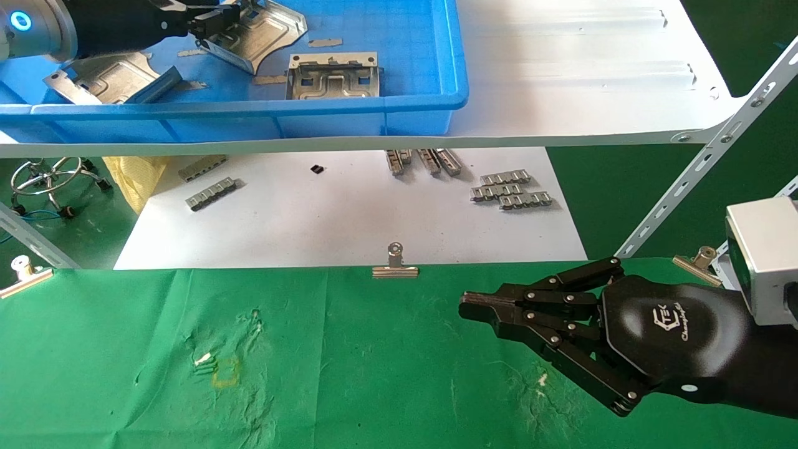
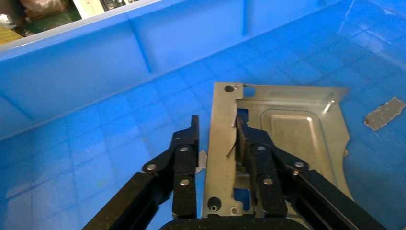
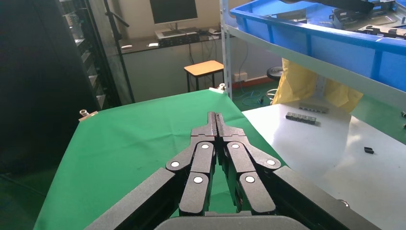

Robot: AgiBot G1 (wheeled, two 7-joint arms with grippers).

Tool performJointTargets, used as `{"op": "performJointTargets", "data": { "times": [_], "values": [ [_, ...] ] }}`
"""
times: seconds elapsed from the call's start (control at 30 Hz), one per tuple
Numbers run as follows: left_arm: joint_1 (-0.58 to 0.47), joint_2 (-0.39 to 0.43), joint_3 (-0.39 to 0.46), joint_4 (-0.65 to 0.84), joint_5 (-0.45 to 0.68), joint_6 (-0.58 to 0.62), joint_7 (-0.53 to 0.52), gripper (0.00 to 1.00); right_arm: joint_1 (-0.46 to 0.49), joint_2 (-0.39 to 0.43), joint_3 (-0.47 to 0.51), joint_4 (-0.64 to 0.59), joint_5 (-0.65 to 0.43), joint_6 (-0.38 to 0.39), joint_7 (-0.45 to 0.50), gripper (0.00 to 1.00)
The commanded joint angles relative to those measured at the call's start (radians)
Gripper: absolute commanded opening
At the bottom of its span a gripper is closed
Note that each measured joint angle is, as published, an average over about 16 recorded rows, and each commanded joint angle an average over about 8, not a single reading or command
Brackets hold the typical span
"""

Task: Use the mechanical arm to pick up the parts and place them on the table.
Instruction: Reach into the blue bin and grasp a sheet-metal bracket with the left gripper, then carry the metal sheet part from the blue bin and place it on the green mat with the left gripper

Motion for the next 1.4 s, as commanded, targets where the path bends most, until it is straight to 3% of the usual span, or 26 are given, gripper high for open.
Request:
{"op": "performJointTargets", "data": {
  "times": [0.03,0.23,0.4,0.53,0.77,0.9,1.23,1.4],
  "values": [
    [0.001,0.0,0.0,0.001,0.0,-0.001,0.0,0.0,0.0,0.0,0.0,0.0,0.0,0.0,0.0,1.0],
    [-0.005,-0.003,-0.016,-0.012,-0.023,0.011,0.004,0.0,0.0,0.0,0.0,0.0,0.0,0.0,0.0,1.0],
    [-0.017,-0.027,-0.051,-0.048,-0.075,0.095,0.038,0.0,0.0,0.0,0.0,0.0,0.0,0.0,0.0,1.0],
    [-0.014,-0.064,-0.079,-0.078,-0.119,0.247,0.086,0.0,0.0,0.0,0.0,0.0,0.0,0.0,0.0,1.0],
    [0.014,-0.138,-0.119,-0.127,-0.196,0.636,0.187,0.0,0.0,0.0,0.0,0.0,0.0,0.0,0.0,1.0],
    [0.055,-0.17,-0.123,-0.175,-0.234,0.768,0.233,0.0,0.0,0.0,0.0,0.0,0.0,0.0,0.0,1.0],
    [0.279,-0.35,0.006,-0.556,-0.41,0.795,0.3,0.0,0.0,0.0,0.0,0.0,0.0,0.0,0.0,1.0],
    [0.345,-0.425,0.12,-0.628,-0.392,0.781,0.393,0.0,0.0,0.0,0.0,0.0,0.0,0.0,0.0,1.0]
  ]
}}
